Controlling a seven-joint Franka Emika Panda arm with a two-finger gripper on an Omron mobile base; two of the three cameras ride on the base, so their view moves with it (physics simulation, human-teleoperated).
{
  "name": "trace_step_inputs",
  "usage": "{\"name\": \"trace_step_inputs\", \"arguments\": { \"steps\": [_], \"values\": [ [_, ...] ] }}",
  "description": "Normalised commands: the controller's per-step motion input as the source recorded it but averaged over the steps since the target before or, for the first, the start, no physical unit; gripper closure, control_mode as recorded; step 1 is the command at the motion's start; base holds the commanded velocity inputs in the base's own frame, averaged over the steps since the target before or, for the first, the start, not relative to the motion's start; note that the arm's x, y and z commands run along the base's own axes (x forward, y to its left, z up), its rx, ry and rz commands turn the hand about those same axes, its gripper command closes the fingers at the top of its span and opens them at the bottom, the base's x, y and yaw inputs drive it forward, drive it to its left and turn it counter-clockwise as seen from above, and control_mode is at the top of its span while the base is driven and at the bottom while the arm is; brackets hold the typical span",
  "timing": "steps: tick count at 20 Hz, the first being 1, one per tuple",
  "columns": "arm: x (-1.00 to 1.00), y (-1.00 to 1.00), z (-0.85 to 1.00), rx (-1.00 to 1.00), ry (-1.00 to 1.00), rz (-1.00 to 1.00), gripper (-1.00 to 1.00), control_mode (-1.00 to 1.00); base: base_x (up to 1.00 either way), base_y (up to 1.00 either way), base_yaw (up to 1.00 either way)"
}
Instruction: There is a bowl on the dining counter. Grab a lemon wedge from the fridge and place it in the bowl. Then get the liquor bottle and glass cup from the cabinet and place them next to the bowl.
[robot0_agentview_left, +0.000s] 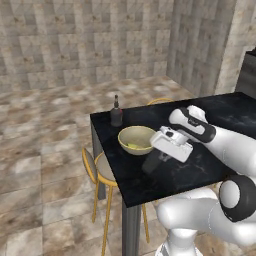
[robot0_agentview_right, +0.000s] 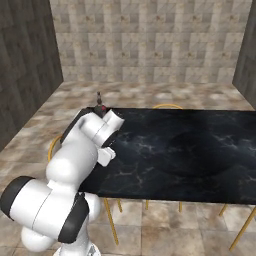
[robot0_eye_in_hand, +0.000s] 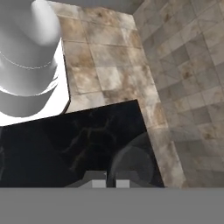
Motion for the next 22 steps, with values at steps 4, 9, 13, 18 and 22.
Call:
{"name": "trace_step_inputs", "arguments": {
  "steps": [4,9,13,18,22],
  "values": [
    [-0.1,0.06,0.05,-0.2,0.01,0.0,1.0,-1.0,0.0,0.0,0.0],
    [0.0,0.02,0.0,-0.23,0.06,0.0,1.0,-1.0,0.0,0.0,0.0],
    [0.0,0.0,-0.01,-0.19,0.02,0.0,1.0,-1.0,0.0,0.0,0.0],
    [0.0,0.0,-0.12,-0.08,0.0,0.0,1.0,-1.0,0.0,0.0,0.0],
    [0.12,0.0,-0.1,-0.04,0.0,0.0,1.0,-1.0,0.0,0.0,0.0]
  ]
}}
